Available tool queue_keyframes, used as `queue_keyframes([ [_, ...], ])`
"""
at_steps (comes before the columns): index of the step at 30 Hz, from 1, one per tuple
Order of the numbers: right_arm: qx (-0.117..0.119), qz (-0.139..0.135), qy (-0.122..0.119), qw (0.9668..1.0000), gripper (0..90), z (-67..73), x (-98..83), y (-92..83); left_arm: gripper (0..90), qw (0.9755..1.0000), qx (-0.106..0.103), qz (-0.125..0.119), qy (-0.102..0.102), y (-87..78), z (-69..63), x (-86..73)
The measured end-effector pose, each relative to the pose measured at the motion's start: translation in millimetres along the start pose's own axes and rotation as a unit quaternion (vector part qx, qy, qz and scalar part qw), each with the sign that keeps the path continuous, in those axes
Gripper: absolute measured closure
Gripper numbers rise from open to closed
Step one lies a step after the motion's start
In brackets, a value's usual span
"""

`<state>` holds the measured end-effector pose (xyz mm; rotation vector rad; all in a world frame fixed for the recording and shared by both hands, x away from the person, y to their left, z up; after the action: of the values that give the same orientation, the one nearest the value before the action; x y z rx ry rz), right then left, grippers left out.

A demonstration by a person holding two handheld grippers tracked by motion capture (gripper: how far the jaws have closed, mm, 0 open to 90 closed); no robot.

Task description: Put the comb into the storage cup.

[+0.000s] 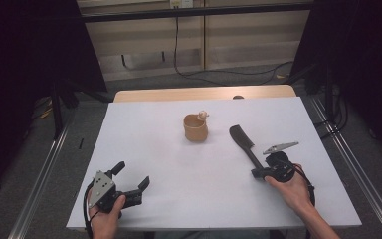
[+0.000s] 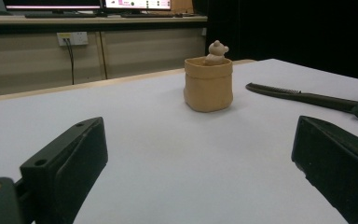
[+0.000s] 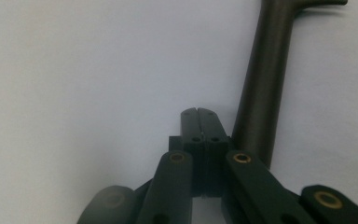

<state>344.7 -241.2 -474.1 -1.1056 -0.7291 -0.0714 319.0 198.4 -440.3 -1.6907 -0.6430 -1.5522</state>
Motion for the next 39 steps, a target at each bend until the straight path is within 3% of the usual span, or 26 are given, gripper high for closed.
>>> queue_keyframes([
  [11, -0.007, -0.004, -0.003, 1.0, 90.0, -2.7, 0.5, -0.3, 3.5, 1.0, -0.001, 0.0, -0.001, 0.6, 0.0, 0.2],
  [16, 0.012, -0.016, -0.008, 0.9998, 90.0, 0.2, 2.6, -2.7, 3.5, 1.0, 0.0, -0.001, 0.0, 0.0, 0.8, 0.5],
  [18, 0.033, -0.036, -0.015, 0.9987, 90.0, 3.4, 5.4, -5.9, 3.5, 1.0, 0.0, -0.001, -0.001, -0.1, 1.2, 0.5],
  [22, 0.047, -0.078, -0.039, 0.9951, 89.2, 9.3, 10.8, -12.1, 3.5, 1.0, 0.0, -0.002, -0.002, 0.0, 1.0, 0.6],
  [31, 0.054, -0.119, -0.038, 0.9907, 64.5, 11.7, 16.2, -18.4, 3.5, 1.0, -0.001, -0.001, 0.0, 0.5, 0.6, 0.6],
  [36, 0.052, -0.137, -0.046, 0.9881, 37.1, 15.9, 22.2, -23.9, 3.5, 1.0, -0.001, -0.001, -0.001, 0.9, 0.6, 0.6],
  [39, 0.019, -0.141, -0.037, 0.9891, 19.8, 14.0, 24.3, -24.4, 3.5, 1.0, -0.002, 0.002, -0.002, 1.8, 0.0, -0.2],
])
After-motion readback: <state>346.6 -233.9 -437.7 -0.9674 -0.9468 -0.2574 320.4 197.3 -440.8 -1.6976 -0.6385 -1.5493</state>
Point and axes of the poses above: each handheld gripper's, and its own axes: y roughly forward along the jaws, x roughly out of its top, z roughly to its left, the point moved 4 cm from there along y, roughly forward along the jaws, and after that the axes turned 2 degrees about y, right-handed, at the moved point
